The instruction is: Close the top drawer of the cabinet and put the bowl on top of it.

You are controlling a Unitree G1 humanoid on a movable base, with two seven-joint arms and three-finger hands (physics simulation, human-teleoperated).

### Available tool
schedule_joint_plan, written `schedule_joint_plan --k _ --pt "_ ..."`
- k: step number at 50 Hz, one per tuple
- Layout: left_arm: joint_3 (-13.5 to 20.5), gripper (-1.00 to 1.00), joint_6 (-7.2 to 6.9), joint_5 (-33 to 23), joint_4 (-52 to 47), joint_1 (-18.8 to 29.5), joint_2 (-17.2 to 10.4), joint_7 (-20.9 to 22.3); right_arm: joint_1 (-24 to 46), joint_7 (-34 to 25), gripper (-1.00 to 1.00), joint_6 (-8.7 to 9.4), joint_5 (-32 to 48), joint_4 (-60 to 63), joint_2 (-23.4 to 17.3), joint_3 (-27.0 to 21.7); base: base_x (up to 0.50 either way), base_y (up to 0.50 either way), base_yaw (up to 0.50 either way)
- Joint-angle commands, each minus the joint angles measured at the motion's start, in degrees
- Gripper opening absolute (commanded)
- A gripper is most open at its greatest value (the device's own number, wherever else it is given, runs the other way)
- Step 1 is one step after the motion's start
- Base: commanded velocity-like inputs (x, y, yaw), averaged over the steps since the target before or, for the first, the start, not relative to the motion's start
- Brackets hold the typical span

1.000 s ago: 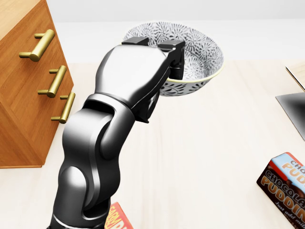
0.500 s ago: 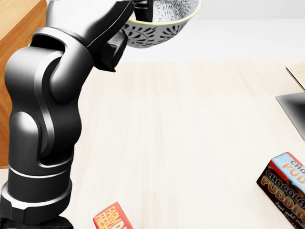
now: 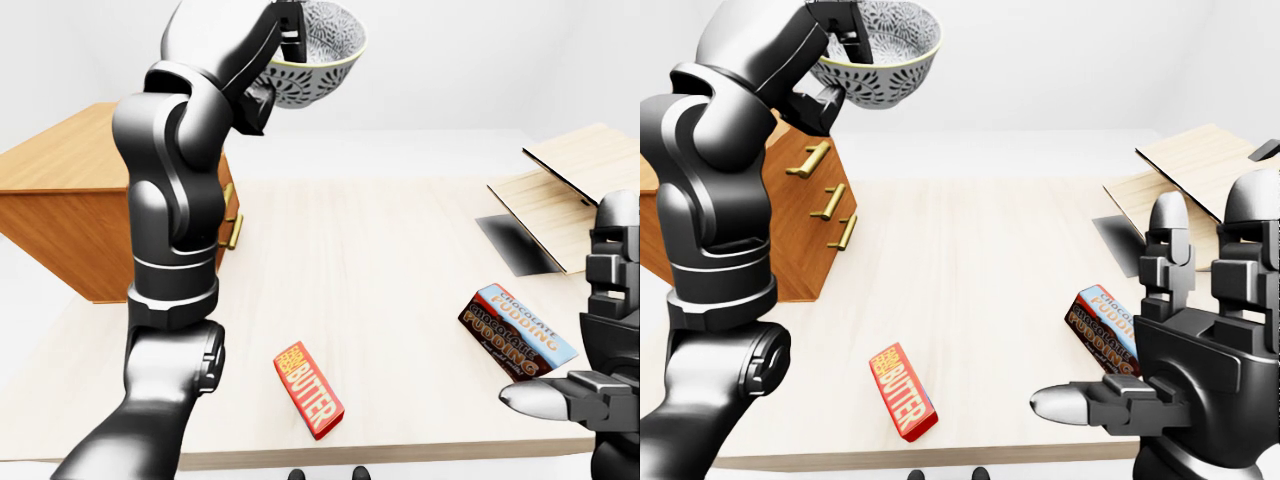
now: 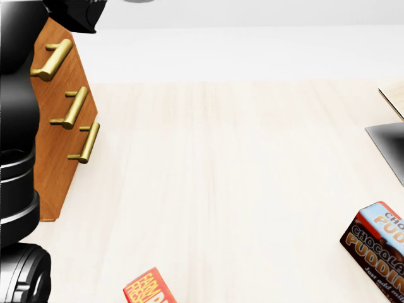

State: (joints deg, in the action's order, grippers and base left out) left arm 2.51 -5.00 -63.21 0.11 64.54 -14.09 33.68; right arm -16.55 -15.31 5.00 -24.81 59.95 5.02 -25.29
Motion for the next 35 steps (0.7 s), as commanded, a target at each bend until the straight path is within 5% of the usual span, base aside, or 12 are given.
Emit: schedule_joint_plan --k 1,12,35 --pt "2.03 -1.00 0.00 1.58 1.91 2.76 -4.99 -2.39 0.05 -0.21 1.00 0.00 0.56 -0.22 0.23 0.39 0.00 0.00 0.00" --pt "4.29 -1.00 0.00 4.33 4.66 4.83 -11.77 -3.47 0.02 -0.45 1.00 0.00 0.78 -0.35 0.40 0.44 0.00 0.00 0.00" --pt "7.18 -1.00 0.00 7.98 9.13 4.59 -20.22 -6.19 -0.35 -0.37 1.00 0.00 0.76 0.05 0.37 0.71 0.00 0.00 0.00"
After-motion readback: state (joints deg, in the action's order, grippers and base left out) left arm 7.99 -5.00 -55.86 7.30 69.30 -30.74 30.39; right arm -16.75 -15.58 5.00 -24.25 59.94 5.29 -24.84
